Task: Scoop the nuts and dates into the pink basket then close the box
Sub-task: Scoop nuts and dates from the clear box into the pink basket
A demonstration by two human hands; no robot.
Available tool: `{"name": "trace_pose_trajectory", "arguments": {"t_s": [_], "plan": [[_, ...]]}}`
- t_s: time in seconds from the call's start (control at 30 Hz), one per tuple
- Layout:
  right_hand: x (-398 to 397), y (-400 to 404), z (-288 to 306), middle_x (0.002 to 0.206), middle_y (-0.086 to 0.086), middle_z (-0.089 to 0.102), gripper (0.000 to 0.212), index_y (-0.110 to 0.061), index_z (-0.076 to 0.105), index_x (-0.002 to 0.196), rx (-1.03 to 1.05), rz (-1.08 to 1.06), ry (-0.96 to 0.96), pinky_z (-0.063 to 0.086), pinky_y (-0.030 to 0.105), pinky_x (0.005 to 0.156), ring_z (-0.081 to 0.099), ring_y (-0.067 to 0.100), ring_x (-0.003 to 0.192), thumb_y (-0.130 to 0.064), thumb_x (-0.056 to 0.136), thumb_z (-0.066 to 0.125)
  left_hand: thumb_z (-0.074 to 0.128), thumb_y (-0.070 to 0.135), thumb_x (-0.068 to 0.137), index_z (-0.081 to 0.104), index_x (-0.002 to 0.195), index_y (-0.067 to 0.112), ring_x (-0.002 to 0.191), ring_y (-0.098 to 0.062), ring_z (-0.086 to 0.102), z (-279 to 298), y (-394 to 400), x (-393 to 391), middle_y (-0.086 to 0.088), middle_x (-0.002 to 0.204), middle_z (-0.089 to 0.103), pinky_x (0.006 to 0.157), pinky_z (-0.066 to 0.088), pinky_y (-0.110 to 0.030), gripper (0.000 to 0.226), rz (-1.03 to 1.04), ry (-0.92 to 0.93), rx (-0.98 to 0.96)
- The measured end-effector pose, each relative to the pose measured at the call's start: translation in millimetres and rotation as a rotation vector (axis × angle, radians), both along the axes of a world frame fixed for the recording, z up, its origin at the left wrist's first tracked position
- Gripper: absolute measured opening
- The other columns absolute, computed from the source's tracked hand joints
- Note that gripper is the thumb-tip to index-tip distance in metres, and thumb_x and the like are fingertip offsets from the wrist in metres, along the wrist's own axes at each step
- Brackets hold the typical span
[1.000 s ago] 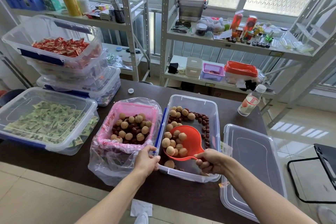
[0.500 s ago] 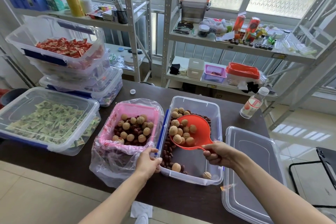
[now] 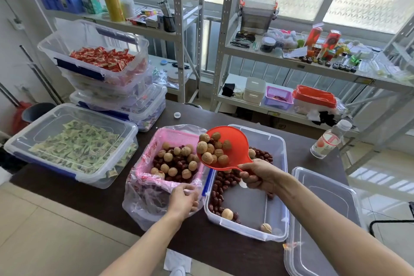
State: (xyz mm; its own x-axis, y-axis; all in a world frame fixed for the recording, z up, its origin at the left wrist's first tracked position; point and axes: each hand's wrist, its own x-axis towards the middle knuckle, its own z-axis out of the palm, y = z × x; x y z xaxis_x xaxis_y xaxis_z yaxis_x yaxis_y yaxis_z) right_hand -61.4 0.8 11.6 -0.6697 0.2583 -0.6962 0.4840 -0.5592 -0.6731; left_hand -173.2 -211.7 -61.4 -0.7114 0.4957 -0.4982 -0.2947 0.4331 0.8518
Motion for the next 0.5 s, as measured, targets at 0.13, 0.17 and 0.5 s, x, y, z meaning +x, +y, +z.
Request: {"name": "trace_pose_trajectory", "arguments": {"t_s": [0.13, 0.17, 0.5], "plan": [[-24.1, -6.5, -2.4, 0.048, 0.001, 0.043, 0.022, -0.005, 0.045, 0.083, 0.018, 0.088, -0.015, 0.016, 0.01, 0.032, 0.026, 0.002, 0.029, -0.009, 0.101, 0.034, 0.061, 0.019, 0.095, 0.062, 0.1, 0.012, 0.071, -0.021, 0.066, -2.9, -13.0, -20.6, -0.012, 0.083, 0.069, 0.067, 0.059, -0.032, 0.008, 0.088, 0.072, -0.034], [-29.5, -9.1, -1.8, 0.048, 0.001, 0.044, 0.023, -0.006, 0.044, 0.081, 0.022, 0.089, -0.021, 0.017, 0.01, 0.031, 0.026, 0.003, 0.029, -0.009, 0.101, 0.034, 0.059, 0.017, 0.096, 0.063, 0.099, 0.011, 0.072, -0.022, 0.066, -3.9, -16.7, -25.3, -0.013, 0.084, 0.069, 0.067, 0.058, -0.033, 0.007, 0.109, 0.071, -0.033], [-83.7, -34.9, -11.3, 0.053, 0.007, 0.048, 0.021, -0.008, 0.047, 0.075, 0.345, 0.058, -0.124, 0.019, 0.011, 0.033, 0.03, 0.006, 0.029, -0.002, 0.094, 0.041, 0.064, 0.024, 0.093, 0.068, 0.095, 0.007, 0.07, -0.023, 0.067, -26.5, -47.4, -66.9, -0.013, 0.081, 0.069, 0.073, 0.064, -0.041, 0.018, 0.29, -0.055, -0.149]]}}
